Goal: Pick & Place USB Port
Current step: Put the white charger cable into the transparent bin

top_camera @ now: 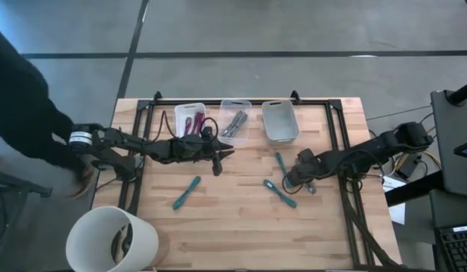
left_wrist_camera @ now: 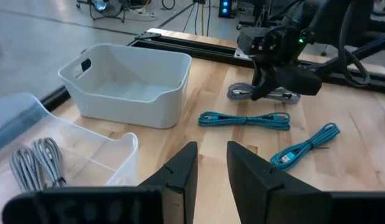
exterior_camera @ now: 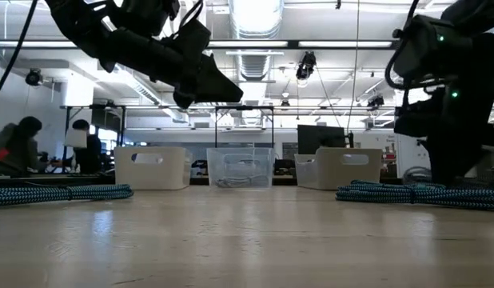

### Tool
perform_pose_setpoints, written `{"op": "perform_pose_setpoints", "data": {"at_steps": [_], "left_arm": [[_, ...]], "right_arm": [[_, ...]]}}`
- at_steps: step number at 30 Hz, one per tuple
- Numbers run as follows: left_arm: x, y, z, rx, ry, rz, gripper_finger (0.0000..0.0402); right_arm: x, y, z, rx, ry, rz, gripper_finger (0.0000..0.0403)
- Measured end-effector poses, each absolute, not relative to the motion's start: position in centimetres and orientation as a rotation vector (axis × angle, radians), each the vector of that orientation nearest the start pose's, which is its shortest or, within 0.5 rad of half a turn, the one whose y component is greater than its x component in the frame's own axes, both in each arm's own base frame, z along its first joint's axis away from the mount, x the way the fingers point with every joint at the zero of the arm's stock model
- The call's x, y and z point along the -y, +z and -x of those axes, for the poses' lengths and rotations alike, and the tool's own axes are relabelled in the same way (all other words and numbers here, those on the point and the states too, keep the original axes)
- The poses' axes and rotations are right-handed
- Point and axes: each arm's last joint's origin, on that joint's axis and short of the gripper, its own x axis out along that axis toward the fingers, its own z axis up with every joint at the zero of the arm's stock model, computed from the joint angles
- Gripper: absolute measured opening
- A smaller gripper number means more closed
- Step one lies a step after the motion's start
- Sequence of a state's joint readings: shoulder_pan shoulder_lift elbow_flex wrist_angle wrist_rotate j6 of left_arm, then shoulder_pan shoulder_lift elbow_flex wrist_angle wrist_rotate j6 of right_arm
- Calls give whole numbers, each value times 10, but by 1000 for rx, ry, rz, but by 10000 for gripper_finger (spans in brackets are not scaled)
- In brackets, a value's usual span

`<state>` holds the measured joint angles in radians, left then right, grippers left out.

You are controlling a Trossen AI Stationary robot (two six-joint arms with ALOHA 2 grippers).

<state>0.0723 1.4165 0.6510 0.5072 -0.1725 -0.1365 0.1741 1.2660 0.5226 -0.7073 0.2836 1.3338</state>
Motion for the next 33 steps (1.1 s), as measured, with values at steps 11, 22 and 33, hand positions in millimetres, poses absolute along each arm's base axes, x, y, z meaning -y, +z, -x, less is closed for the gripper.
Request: {"op": "perform_pose_setpoints", "data": {"at_steps": [11,22,33], "left_arm": [[-25,212,-289,-241,251,234,90],[-21,226,-295,-167,83,160,93],[-21,237,-301,-133,50,113,186]], "right_arm": [[-26,196,-210,-673,-558,-571,22],[-17,236,-240,-242,-356,-209,22],[-5,232,-265,-116,-317,-165,23]]}}
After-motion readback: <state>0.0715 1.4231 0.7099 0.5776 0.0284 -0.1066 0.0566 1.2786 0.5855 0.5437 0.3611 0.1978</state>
